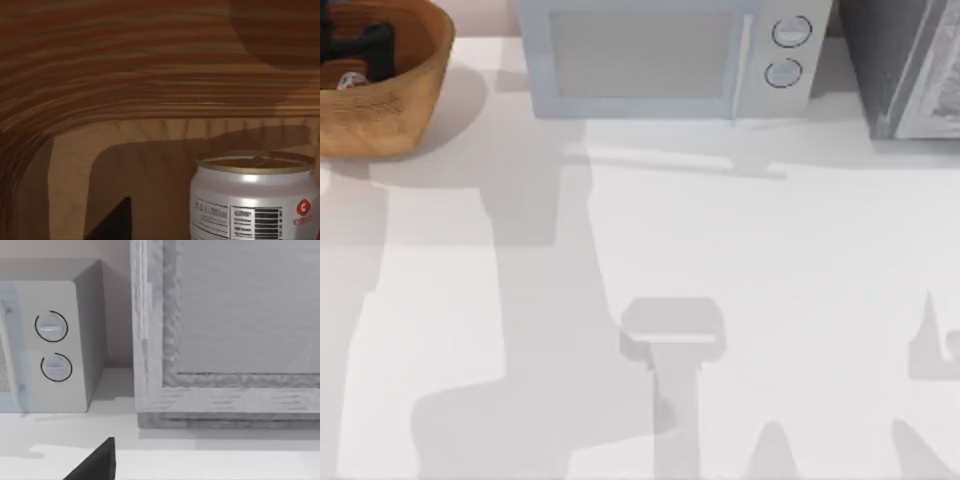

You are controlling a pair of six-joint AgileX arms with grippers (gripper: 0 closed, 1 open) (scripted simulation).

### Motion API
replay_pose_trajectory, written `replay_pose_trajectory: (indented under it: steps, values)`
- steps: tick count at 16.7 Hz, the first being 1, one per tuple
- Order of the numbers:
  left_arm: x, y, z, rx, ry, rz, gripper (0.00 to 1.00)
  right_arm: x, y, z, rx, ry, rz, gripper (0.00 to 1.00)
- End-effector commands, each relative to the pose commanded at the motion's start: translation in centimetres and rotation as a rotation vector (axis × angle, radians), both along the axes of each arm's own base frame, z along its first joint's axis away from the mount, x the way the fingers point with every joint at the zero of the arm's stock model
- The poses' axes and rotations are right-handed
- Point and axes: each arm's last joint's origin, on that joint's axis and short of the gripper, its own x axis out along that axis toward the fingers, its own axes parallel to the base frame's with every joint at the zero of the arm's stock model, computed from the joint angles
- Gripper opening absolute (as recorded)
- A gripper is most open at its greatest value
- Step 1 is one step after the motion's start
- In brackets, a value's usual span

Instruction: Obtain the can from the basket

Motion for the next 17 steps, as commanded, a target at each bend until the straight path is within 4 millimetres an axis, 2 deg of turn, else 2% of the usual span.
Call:
replay_pose_trajectory:
  steps: [3, 16, 17]
  values:
    - [0.00, 0.00, 0.00, 0.000, 0.000, 0.000, 1.00, 0.00, 0.00, 0.00, 0.000, 0.000, 0.000, 1.00]
    - [0.00, 0.00, 0.00, 0.000, 0.000, 0.000, 0.02, 0.00, 0.00, 0.00, 0.000, 0.000, 0.000, 1.00]
    - [0.00, 0.00, 0.00, 0.000, 0.000, 0.000, 0.00, 0.00, 0.00, 0.00, 0.000, 0.000, 0.000, 1.00]
